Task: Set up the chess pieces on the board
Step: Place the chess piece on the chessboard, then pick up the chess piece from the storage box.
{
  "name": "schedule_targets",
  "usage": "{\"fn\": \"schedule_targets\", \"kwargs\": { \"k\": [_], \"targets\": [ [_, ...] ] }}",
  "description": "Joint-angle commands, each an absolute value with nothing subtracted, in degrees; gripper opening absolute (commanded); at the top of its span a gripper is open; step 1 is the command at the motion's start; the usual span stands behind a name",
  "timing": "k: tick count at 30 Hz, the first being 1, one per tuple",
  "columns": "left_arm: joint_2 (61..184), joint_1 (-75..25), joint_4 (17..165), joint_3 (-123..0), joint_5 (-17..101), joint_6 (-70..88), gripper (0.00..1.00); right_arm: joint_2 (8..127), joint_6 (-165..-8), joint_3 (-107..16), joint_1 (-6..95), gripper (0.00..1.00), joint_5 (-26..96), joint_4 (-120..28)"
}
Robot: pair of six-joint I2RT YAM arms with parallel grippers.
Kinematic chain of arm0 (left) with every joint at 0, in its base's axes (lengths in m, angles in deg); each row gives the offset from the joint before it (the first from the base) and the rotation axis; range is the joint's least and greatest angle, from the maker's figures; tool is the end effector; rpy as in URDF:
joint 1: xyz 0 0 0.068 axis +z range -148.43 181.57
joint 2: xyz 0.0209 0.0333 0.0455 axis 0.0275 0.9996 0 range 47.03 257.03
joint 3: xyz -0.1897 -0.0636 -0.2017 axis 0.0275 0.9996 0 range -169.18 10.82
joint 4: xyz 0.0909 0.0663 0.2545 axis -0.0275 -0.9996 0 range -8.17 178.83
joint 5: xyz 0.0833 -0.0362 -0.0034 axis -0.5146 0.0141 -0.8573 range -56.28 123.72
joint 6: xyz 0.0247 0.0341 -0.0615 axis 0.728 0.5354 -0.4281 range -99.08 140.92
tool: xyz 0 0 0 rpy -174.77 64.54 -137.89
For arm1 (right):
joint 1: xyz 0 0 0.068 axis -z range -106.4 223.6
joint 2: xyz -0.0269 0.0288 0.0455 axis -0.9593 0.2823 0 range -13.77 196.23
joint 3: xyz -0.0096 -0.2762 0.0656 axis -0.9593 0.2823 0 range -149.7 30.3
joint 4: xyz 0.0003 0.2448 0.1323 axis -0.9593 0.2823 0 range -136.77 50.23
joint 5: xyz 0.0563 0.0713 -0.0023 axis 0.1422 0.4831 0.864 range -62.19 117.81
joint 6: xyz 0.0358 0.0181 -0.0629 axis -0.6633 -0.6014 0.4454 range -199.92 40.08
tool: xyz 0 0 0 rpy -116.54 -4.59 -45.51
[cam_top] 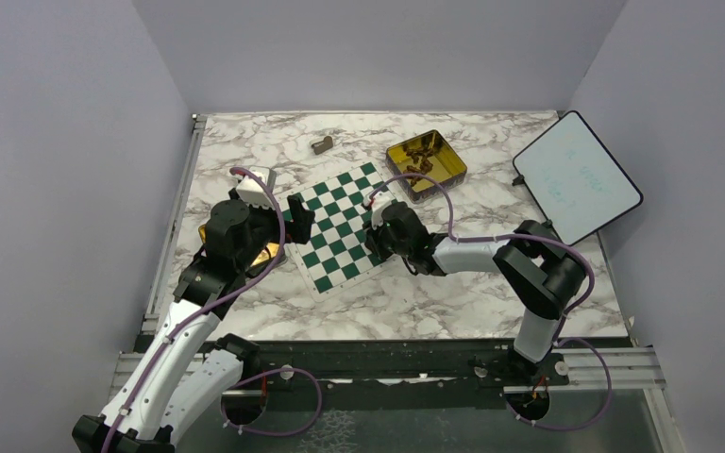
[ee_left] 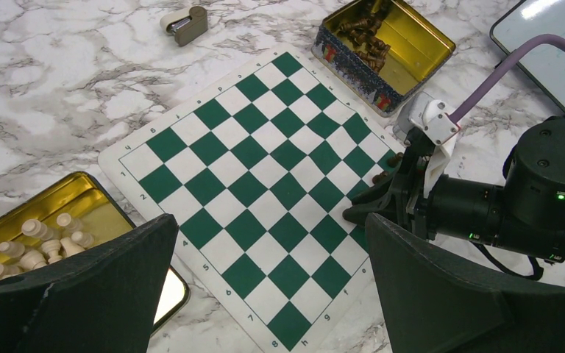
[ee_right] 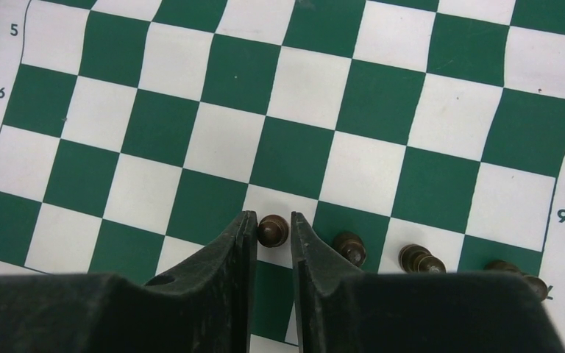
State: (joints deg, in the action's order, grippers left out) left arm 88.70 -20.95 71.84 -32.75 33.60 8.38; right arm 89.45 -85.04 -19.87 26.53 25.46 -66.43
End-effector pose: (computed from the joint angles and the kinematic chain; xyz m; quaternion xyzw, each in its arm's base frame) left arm 0.1909 -0.0791 0.3299 0.0685 0.7909 -0.1824 0.5802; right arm 0.2763 0.2934 0.1326 -0.3060 0.8254 0.1924 0.4337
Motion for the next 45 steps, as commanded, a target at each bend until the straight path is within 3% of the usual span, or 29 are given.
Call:
{"fn": "schedule_targets", "kwargs": {
  "k": [1, 9, 25, 36, 45],
  "targets": [
    [88.2, -21.1, 72.1, -32.5, 32.8, 9.0, 0.99, 89.2, -84.7, -19.9, 26.1, 0.3, 23.5, -66.9],
    [88.2, -21.1, 72.2, -32.5, 32.7, 9.0, 0.99, 87.0, -85.6, -21.7, 26.1, 0.4, 23.1, -65.5],
    [87.8, -21.2, 72.2, -32.4, 33.1, 8.9, 0.99, 83.2, -85.4, -32.1, 27.0, 0.42, 18.3, -57.8],
    [88.2, -21.2, 72.5, -32.3, 33.6, 9.0, 0.99, 89.1, -85.2, -41.7, 40.6, 0.42, 18.2, -54.3],
    [88.6, -21.2, 72.3, -32.4, 33.3, 9.1, 0.99, 99.8, -83.2, -51.0, 50.4, 0.34, 16.9, -51.5]
  ]
}}
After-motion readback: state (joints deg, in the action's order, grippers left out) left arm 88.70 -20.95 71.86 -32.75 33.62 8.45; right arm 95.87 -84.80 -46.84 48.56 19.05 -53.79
